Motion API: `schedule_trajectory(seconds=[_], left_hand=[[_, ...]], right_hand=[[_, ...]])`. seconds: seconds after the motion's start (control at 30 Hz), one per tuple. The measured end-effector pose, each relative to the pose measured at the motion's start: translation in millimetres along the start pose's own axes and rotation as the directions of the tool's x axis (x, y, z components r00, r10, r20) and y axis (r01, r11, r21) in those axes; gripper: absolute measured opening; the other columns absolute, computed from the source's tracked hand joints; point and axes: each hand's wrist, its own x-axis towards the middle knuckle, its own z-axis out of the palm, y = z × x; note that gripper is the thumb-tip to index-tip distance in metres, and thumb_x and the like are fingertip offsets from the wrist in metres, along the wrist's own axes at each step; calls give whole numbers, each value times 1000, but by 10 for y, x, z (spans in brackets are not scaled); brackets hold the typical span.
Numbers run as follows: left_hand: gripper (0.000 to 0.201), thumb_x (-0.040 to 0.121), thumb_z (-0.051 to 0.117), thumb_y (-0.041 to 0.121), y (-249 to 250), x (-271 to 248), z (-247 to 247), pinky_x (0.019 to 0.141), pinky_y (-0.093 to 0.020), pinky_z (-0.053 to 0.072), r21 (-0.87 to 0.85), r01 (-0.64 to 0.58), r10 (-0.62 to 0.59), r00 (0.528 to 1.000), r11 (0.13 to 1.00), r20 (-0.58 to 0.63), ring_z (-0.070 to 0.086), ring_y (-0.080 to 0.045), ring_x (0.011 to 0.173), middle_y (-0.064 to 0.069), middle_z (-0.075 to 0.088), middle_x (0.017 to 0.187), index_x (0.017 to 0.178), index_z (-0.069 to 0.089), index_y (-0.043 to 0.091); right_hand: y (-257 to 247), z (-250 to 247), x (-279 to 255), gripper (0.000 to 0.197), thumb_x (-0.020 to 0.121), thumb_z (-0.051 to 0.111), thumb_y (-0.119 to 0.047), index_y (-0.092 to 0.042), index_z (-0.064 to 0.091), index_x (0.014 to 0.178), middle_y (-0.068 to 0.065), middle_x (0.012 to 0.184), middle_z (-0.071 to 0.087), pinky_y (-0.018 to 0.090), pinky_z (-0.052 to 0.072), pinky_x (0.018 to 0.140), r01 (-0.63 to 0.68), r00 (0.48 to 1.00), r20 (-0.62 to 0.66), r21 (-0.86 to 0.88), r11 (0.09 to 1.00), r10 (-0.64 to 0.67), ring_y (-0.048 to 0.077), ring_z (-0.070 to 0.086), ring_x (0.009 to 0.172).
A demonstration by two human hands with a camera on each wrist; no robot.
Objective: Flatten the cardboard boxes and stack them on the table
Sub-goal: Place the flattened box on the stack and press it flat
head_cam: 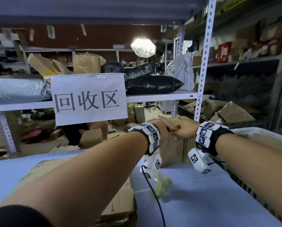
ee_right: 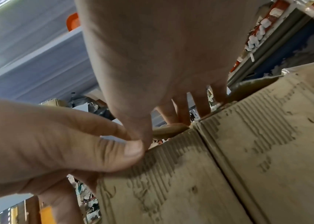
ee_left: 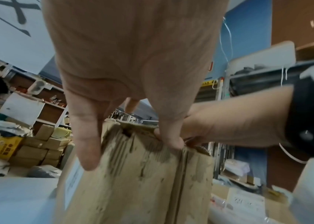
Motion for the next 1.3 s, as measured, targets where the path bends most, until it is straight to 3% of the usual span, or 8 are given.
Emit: schedule_trajectory(seconds=[0.1,0.2,0.47,0.57,0.63,0.9,1.07,1.3], left_hand=[[49,108,47,36,-42,19,54,81,-27,41,32,5,-6,999,999,47,56,-25,116,-14,55,145,151,46,13],[50,106,52,33,-23,-82,27,92,-34,49,202,19,-34,997,979,72,63,-29,113,-20,60,140,144,50,1],[74,104,56,21,-106,-42,14,103,-41,44,262,97,-117,991,960,63,37,-36,144,-15,33,159,162,12,11],[46,107,48,21,-122,-115,55,75,-25,40,-25,303,-304,953,953,-14,51,-34,133,-17,51,146,149,43,3],[39,107,47,21,-92,-189,26,75,-18,39,-32,276,-277,960,961,-30,54,-35,128,-13,55,139,141,51,3],[46,101,50,5,-304,-227,-154,91,-46,58,-252,304,-339,935,919,-108,66,-42,113,-26,62,130,142,30,-3],[43,104,45,31,-388,-519,-380,73,-54,64,-527,155,-310,926,836,-218,75,-41,85,-22,69,104,134,47,0],[67,97,58,54,-298,-1162,-583,51,-33,58,-734,21,-221,959,679,-177,73,-28,85,-9,67,115,149,28,24]], right_hand=[[97,20,56,30,86,67,-51,-34,69,111,-6,105,70,28,46,81,-45,999,-29,-59,997,43,16,61,98],[172,47,99,28,92,61,-50,-28,64,75,-8,83,62,25,33,57,-74,994,-87,-128,989,63,11,54,76],[51,140,162,35,98,40,-37,-17,67,103,11,108,68,31,38,70,-104,969,-241,-212,972,51,27,56,91],[-12,159,157,35,97,42,-33,-11,68,91,11,93,67,30,36,59,-161,940,-317,-79,984,129,25,55,76],[-47,174,149,36,97,44,-31,-8,67,81,13,87,67,30,39,60,-189,911,-359,72,979,202,26,58,73],[-190,60,-35,30,95,46,-21,-11,54,68,10,72,56,32,40,64,-193,819,-380,523,830,430,31,55,73],[-318,1,-337,26,95,45,-19,-3,61,82,20,92,64,44,54,81,-128,757,-433,636,761,489,39,61,87],[-662,-109,-938,32,92,41,-21,6,59,94,27,92,64,63,56,72,41,707,-507,724,688,492,46,64,85]])
